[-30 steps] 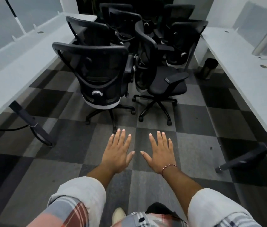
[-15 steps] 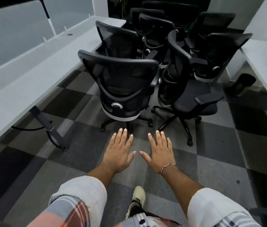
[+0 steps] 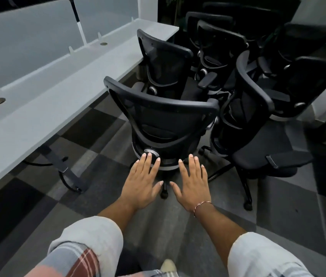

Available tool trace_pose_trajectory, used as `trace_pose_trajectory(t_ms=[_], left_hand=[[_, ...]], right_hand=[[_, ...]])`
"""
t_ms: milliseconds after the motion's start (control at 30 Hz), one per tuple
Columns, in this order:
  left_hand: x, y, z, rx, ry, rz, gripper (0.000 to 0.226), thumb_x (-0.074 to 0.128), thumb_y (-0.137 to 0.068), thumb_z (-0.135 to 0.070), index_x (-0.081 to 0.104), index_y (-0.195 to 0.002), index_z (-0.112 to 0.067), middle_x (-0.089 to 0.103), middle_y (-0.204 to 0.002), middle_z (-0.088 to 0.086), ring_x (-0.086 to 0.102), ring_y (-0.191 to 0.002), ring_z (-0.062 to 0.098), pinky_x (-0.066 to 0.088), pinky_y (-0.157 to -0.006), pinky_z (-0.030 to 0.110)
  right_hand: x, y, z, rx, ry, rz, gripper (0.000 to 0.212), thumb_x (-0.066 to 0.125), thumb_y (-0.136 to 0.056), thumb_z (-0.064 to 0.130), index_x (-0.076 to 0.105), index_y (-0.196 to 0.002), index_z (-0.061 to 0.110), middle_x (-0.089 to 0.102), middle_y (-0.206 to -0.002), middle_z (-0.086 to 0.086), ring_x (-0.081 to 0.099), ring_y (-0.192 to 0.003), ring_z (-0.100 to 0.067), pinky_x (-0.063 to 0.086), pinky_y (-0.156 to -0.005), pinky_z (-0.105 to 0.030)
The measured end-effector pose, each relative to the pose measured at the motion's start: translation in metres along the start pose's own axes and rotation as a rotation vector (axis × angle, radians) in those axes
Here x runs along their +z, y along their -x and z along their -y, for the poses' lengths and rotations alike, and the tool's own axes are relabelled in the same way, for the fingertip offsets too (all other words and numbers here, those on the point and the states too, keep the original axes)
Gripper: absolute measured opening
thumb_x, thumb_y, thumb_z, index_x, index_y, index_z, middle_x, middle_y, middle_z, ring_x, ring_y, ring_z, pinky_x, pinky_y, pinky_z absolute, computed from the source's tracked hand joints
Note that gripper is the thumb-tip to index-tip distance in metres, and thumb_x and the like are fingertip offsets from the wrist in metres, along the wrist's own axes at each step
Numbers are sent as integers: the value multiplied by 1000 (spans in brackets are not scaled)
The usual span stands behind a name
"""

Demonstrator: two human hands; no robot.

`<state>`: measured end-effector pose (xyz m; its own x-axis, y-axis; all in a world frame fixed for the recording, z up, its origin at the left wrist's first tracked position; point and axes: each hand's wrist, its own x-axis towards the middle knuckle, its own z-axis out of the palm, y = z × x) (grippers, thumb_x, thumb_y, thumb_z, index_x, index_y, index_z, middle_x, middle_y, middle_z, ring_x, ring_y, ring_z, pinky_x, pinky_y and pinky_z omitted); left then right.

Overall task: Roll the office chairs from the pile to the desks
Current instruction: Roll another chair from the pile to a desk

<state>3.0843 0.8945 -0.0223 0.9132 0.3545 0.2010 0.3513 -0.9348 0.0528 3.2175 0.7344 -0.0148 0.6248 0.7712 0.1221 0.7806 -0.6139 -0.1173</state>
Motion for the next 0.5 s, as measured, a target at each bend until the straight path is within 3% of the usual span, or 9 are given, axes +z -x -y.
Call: trace_pose_trajectory(t_ms=[100,233,400,500], left_hand=[[-2,-31,24,16,16,-53,81,46,-94,-53,14,-159,-16,20,-163,21,15,-153,33,24,-122,48],[-13,-82,57,70,-37,-100,97,68,-84,-43,13,-159,-15,15,-164,22,11,-153,36,19,-123,49],[-38,-149,99,116,-111,-156,102,71,-79,-41,14,-158,-14,11,-164,23,7,-154,38,20,-122,52],[-47,-183,126,162,-130,-172,95,67,-78,-42,22,-156,-12,21,-161,23,15,-152,37,20,-122,51]], right_hand=[[1,-31,7,-31,-19,-24,78,49,-92,55,21,-155,20,7,-164,-17,2,-152,-32,17,-120,-53],[-2,-82,18,-113,-4,-115,84,62,-85,42,21,-155,19,7,-164,-18,1,-152,-33,14,-121,-53],[-22,-159,45,-230,32,-277,84,64,-81,34,27,-154,16,13,-162,-20,7,-151,-36,13,-120,-55],[-35,-201,57,-193,75,-351,76,63,-79,34,38,-148,13,31,-154,-20,23,-146,-38,16,-119,-55]])
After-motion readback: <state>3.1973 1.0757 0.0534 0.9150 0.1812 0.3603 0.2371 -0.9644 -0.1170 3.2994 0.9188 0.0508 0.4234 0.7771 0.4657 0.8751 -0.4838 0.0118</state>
